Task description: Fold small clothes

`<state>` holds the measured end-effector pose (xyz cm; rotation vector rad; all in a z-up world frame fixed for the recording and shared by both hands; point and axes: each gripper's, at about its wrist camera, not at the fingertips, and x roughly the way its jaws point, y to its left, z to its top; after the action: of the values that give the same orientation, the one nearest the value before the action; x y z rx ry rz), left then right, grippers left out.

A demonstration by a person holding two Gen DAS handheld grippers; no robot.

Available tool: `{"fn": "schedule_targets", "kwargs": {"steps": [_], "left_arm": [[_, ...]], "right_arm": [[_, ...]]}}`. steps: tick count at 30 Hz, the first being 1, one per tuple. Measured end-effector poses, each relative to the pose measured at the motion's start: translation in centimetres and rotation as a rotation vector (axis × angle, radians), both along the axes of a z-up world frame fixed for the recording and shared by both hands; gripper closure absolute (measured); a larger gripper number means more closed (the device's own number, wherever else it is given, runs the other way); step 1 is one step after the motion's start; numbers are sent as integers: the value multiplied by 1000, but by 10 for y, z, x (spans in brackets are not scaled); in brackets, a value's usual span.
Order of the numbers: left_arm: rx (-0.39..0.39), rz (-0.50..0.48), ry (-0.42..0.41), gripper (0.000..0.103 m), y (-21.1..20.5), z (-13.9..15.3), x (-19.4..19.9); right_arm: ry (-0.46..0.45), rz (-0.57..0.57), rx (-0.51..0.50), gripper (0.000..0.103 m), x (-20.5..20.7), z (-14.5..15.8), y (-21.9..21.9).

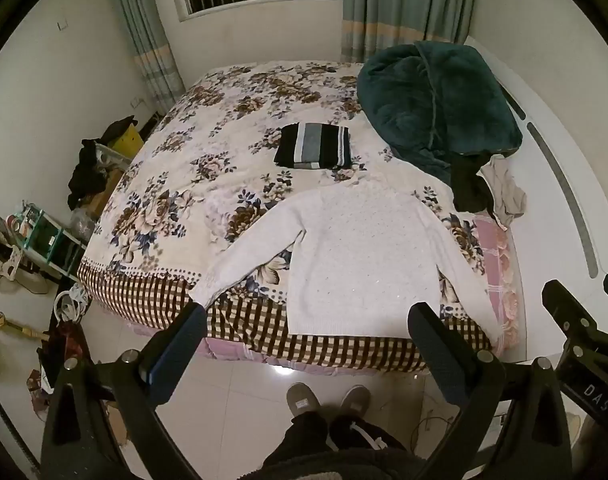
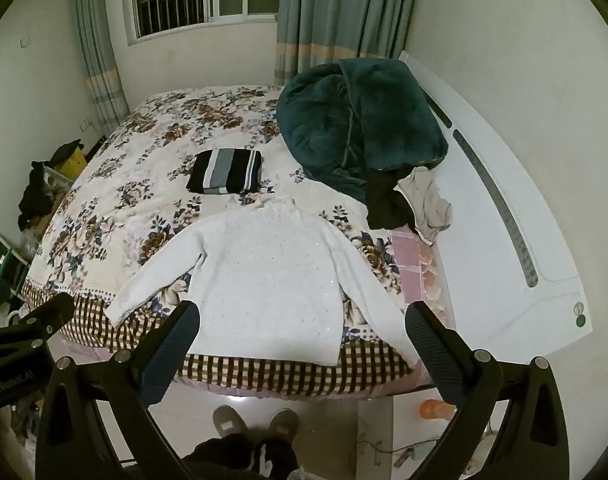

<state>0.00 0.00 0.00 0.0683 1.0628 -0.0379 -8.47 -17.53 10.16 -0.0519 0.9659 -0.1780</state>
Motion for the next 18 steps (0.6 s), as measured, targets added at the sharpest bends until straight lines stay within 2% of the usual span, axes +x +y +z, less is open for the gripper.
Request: {"fn": "schedule_targets", "kwargs": {"steps": [18], "left_arm": [[-9,0,6,0,0,0,0]], "right_arm": [[11,-1,-4,0,0,1,0]]}}
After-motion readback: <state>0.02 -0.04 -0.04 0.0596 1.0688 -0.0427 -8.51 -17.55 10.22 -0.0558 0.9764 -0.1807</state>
